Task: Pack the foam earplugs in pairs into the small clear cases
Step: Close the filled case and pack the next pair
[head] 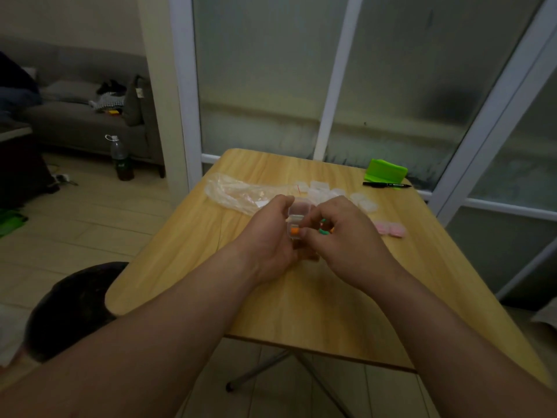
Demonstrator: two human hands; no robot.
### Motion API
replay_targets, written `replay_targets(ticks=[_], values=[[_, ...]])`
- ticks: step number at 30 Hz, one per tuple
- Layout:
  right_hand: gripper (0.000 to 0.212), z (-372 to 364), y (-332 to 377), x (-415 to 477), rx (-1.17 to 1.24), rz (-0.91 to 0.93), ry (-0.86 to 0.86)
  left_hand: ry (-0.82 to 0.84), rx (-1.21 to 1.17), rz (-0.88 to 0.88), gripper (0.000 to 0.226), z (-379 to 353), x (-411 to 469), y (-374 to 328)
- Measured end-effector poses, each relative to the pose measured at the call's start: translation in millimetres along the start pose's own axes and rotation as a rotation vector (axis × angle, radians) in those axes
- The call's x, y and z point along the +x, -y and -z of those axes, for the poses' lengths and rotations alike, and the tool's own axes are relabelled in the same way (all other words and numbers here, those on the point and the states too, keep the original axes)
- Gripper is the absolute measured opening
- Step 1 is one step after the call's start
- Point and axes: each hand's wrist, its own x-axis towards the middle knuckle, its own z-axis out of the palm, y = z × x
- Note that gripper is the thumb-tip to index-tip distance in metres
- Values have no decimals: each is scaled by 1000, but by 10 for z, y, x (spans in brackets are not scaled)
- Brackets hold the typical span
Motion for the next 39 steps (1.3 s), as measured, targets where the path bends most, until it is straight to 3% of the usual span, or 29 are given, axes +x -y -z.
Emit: replay_targets(ticks=[4, 10, 17, 21, 28, 39], values=[[8, -20, -6, 16, 13, -6, -4, 10, -30, 4, 46, -29, -21, -22], [12, -14, -13, 29, 27, -26, -3, 1, -28, 9, 55, 17, 9, -37], [13, 226, -416, 251, 64, -208, -224, -171, 17, -69, 51, 47, 25, -130], [12, 132, -651, 297, -83, -266, -173, -218, 17, -74, 53, 92, 53, -168], [18, -29, -638, 369, -233, -195, -72, -226, -17, -75, 56, 83, 78, -226], [21, -46, -551, 409, -261, -177, -19, -214, -28, -68, 55, 108, 145, -236]])
